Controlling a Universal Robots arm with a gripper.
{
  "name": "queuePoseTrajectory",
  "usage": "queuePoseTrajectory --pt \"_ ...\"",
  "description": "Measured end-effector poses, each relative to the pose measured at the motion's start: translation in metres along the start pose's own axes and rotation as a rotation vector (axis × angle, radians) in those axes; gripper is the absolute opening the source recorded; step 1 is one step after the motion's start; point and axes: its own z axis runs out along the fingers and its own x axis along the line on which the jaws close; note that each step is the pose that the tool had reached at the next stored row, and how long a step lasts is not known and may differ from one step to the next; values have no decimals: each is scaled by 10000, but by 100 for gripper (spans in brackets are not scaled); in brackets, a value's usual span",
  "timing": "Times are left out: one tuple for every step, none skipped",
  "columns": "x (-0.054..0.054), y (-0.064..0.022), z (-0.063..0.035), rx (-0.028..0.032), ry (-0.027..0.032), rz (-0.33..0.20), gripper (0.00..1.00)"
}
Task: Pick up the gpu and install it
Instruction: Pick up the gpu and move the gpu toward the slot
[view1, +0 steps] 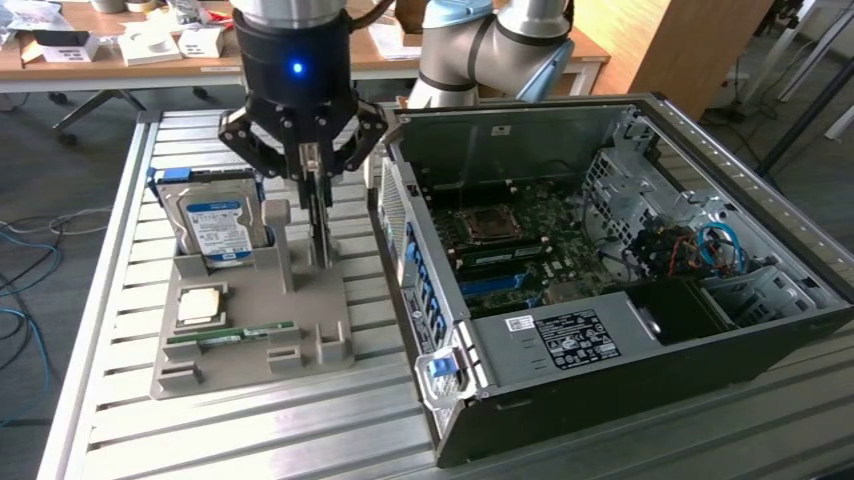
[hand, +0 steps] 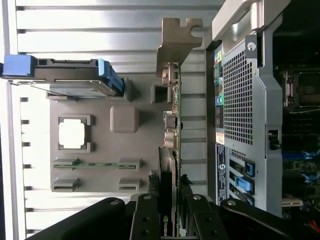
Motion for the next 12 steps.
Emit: queuePoseTrajectory --pt "-1 1 -28 0 0 -1 26" --pt "-1 3 -57 0 0 -1 26" --pt "-2 4 -88 0 -1 0 26" --pt "-3 6 -123 0 -1 0 26" --pt "-4 7 -156 0 0 0 26" --pt "-5 8 -188 0 0 -1 26" --pt "-5 10 -221 0 0 0 26" --pt "-6 11 -253 0 0 -1 26" --pt "-7 13 -285 0 0 0 26" --pt "-7 14 -318 1 1 0 26" --pt "-8 16 -351 0 0 -1 26" --pt "-9 17 -381 0 0 -1 26"
